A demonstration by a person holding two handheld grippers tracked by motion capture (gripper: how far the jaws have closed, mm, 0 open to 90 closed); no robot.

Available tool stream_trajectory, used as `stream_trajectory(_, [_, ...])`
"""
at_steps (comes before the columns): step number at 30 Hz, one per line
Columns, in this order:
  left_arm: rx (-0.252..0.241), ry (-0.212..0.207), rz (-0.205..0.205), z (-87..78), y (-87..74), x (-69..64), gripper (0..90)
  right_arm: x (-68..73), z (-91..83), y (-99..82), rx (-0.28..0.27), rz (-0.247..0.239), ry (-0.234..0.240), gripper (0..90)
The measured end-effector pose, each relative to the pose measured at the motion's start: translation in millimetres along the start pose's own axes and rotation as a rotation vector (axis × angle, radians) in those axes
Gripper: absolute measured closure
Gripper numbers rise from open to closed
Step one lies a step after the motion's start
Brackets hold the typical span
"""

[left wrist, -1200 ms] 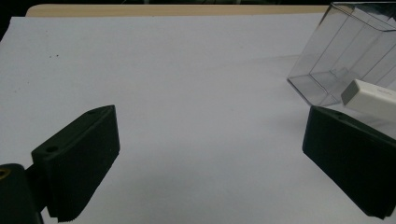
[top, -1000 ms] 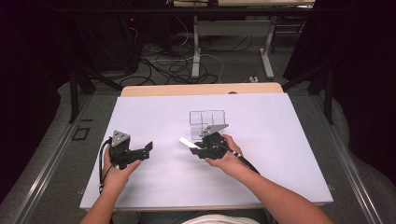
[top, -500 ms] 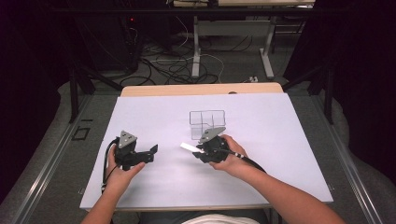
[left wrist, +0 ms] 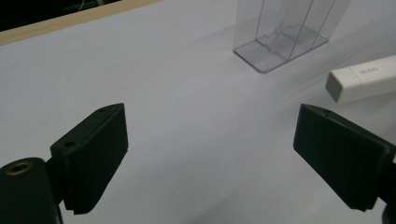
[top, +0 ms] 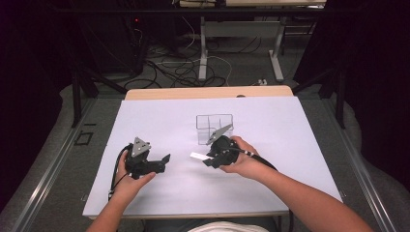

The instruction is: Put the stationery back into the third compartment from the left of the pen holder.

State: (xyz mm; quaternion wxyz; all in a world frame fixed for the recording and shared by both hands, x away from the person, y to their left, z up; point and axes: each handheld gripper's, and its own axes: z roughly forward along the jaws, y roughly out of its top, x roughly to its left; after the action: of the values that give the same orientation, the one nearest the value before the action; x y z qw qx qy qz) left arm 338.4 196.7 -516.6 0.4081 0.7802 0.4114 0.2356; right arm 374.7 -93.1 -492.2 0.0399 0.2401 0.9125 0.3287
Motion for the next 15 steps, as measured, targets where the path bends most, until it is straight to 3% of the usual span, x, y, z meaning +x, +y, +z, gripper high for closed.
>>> stream_trajectory(15, [0.047,-0.023,0.146,7.1,1.6,-24.0,16.0,-9.1,-7.0,4.1,0.039,0.067,0.026,66.9])
